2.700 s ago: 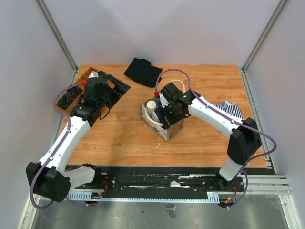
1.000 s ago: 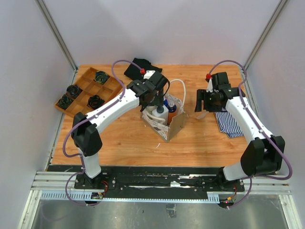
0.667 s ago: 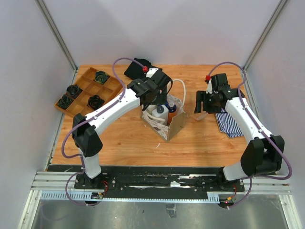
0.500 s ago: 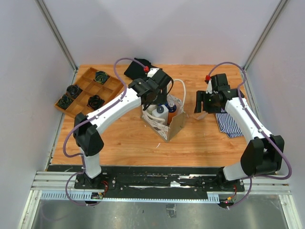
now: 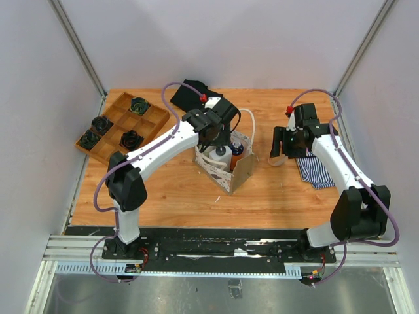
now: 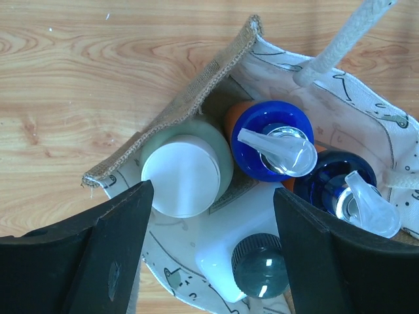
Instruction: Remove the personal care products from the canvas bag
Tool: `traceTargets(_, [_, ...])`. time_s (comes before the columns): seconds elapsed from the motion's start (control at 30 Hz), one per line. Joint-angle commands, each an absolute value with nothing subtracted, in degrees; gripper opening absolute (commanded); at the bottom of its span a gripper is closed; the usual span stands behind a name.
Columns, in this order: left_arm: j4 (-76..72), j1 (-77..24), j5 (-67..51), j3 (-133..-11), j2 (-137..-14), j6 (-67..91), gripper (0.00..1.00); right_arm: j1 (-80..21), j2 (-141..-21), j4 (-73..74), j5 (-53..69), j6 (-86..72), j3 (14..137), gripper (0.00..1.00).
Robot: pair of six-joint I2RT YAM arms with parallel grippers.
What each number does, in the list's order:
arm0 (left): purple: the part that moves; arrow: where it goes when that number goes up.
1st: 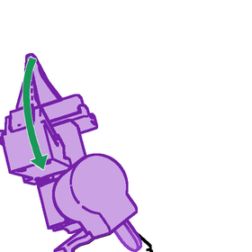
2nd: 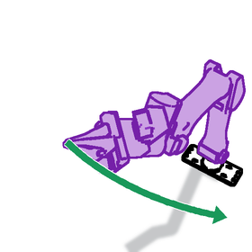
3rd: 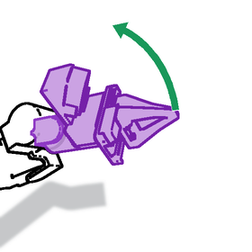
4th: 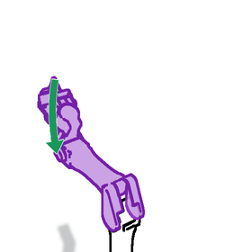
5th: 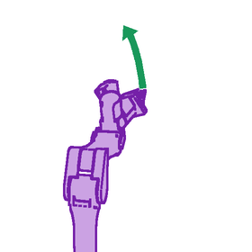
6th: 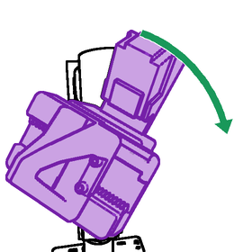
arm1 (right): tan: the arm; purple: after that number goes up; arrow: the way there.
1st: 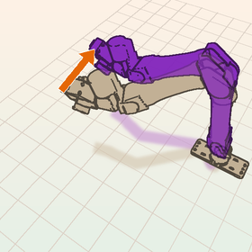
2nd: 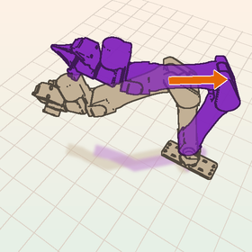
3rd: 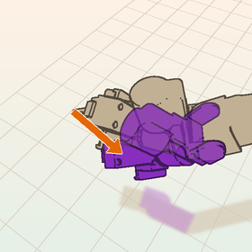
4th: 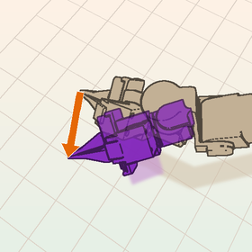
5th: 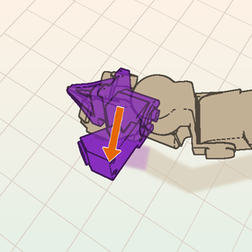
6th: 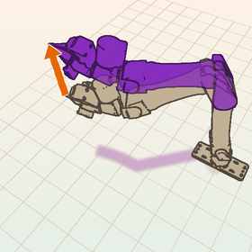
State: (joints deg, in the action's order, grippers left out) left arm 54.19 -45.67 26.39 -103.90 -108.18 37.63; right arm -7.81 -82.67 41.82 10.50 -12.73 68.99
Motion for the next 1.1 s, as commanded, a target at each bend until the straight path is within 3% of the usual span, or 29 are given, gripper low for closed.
traceTargets(0.0, [56.0, -46.1, 26.9, -102.2, -108.3, 39.9, 0.8, -6.9, -81.5, 37.7, 12.6, -12.0, 69.4, 0.04])
traceTargets(0.93, [54.4, -44.3, 28.2, -98.5, -109.6, 40.7, 0.85, -6.9, -82.8, 36.9, 14.5, -12.2, 68.2, 0.04])
traceTargets(1.07, [51.0, -44.3, 27.0, -96.5, -108.2, 40.2, 0.75, -6.9, -83.3, 36.6, 15.0, -12.4, 68.3, 0.04])
